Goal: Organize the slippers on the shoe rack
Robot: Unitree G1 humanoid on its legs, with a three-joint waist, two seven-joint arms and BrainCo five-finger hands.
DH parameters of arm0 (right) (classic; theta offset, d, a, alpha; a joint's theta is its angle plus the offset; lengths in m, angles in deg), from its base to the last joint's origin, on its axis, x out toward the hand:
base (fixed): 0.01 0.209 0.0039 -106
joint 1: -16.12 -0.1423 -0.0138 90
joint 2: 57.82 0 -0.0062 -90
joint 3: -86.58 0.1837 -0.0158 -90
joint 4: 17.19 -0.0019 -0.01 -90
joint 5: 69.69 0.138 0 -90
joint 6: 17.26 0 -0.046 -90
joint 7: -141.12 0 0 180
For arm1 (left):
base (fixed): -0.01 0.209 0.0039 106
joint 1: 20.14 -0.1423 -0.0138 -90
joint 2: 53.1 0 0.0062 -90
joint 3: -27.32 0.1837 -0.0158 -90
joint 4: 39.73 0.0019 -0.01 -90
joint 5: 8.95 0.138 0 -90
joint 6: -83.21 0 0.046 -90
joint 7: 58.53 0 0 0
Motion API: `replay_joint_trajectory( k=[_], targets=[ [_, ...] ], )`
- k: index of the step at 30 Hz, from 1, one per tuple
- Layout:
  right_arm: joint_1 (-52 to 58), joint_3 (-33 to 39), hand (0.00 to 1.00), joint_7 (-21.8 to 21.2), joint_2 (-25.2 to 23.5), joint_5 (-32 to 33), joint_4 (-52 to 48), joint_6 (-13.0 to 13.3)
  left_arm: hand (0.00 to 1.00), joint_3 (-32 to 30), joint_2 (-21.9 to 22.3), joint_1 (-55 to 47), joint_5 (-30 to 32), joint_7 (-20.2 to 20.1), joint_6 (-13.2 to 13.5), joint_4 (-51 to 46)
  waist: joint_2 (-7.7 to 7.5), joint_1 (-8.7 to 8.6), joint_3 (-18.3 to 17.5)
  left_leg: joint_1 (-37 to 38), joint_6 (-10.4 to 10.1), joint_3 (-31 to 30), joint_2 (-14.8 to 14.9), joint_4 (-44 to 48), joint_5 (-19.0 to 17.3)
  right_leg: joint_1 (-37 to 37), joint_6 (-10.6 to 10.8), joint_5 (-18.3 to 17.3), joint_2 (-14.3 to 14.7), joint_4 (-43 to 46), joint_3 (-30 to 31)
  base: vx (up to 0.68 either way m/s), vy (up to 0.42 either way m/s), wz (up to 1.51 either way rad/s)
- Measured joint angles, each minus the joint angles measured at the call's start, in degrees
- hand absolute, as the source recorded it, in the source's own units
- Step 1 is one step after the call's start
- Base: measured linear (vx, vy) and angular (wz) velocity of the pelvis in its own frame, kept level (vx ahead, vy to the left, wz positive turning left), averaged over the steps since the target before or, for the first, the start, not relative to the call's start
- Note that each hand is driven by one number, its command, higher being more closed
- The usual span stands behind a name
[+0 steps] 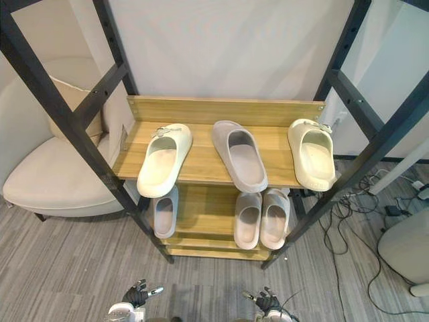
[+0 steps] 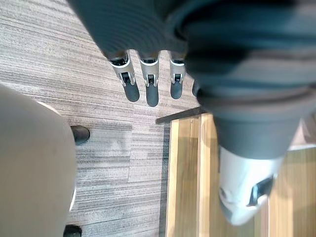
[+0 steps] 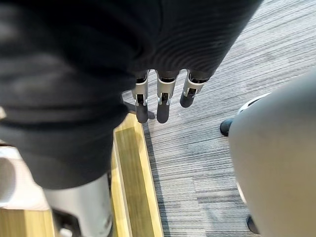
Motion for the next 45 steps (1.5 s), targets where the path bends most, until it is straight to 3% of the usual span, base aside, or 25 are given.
replay_joint_trajectory(
  k=[4,12,23,32,43,45],
  targets=[
    [2.8,-3.3,0.0,1.2,0.4,-0.1,-7.4,0.2,0.0,0.0,0.0,0.0,0.0,0.2,0.0,0.0,-0.35,-0.09,-0.2,0.3,0.0,1.4,0.2,-0.5,0.0,0.0,0.0,1.2,0.4,-1.7,1.4,0.02,-0.01,-0.21],
    [14.9,-2.9,0.0,3.0,0.6,-6.8,-45.9,1.8,0.0,0.6,-0.2,-0.5,1.3,0.8,0.1,-0.2,-0.72,-1.33,-0.5,0.4,0.0,3.6,0.3,-0.5,0.0,-0.5,0.0,2.8,0.7,-3.5,4.0,-0.01,-0.009,-0.14],
    [13.4,6.2,0.0,5.7,1.0,-9.5,-68.6,4.0,0.0,3.9,-0.3,-1.2,3.8,0.8,0.8,-1.0,0.26,-1.99,-1.3,-0.4,0.1,5.0,0.3,-0.5,-0.1,-2.3,0.2,3.6,0.8,-3.5,6.3,-0.01,-0.013,-0.1],
    [0.3,6.4,0.0,7.2,8.1,-11.1,-74.8,7.1,0.0,4.5,-0.4,-1.2,4.5,-0.7,1.2,-1.3,0.35,-1.71,-1.7,-1.3,0.1,4.3,0.3,-0.5,0.0,-3.1,0.1,3.7,0.9,-3.4,6.1,0.0,-0.01,0.01],
    [-0.3,5.5,0.0,7.8,10.6,-10.5,-74.4,6.7,0.0,4.5,-0.4,-1.2,4.6,-1.1,1.2,-1.2,0.33,-2.27,-1.7,-2.5,0.5,0.7,0.0,-0.8,0.9,-3.1,0.1,3.9,0.7,-3.2,4.0,-0.01,-0.021,0.09],
    [-1.8,5.1,0.0,8.2,11.8,-10.0,-72.9,6.7,0.0,4.5,-0.4,-1.3,4.8,-1.1,1.2,-1.2,0.27,-2.78,-1.7,-2.7,0.6,-0.1,-0.1,-2.5,2.4,-3.5,0.1,4.3,0.8,-3.3,3.3,-0.05,-0.035,0.15]
  ],
)
